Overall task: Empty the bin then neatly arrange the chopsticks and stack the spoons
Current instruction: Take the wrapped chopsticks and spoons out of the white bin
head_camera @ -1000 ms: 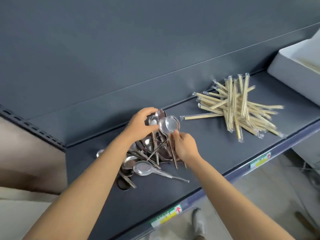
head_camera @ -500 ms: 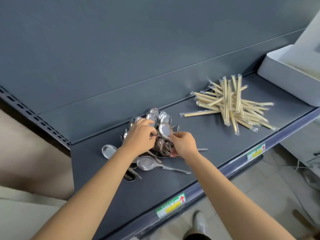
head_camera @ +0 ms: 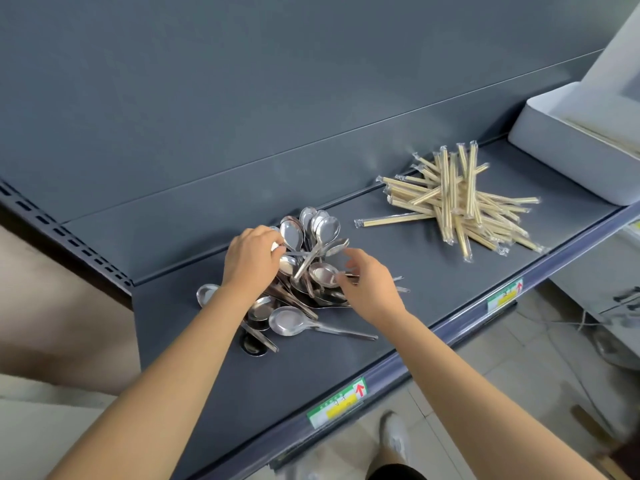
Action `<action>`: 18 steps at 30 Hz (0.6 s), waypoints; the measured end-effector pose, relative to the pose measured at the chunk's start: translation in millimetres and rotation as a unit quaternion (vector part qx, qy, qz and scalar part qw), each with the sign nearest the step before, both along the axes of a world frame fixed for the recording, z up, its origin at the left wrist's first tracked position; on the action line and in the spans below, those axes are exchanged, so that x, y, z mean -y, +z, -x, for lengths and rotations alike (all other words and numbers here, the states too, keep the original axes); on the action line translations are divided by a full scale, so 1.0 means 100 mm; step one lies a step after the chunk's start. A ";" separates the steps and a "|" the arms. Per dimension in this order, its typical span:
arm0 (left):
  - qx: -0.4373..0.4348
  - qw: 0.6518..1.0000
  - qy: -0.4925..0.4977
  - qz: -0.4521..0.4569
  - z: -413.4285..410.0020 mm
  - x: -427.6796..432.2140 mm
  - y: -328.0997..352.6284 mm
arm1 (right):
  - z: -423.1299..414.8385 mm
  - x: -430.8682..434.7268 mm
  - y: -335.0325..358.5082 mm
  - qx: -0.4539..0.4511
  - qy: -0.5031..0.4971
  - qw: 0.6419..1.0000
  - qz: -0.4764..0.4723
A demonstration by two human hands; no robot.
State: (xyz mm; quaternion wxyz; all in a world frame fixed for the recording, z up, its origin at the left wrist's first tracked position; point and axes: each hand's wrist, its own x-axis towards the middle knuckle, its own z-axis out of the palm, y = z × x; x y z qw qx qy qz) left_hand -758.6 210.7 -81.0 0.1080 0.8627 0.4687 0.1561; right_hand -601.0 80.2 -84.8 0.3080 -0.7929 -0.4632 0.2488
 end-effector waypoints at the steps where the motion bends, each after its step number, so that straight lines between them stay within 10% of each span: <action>1: 0.005 1.000 0.005 -0.001 -0.01 -0.01 0.00 | -0.01 0.02 -0.03 0.018 0.019 1.000 0.000; 18: -0.020 0.981 -0.155 -0.112 -2.67 0.88 0.78 | -2.33 0.92 0.59 0.251 -0.033 0.967 -0.025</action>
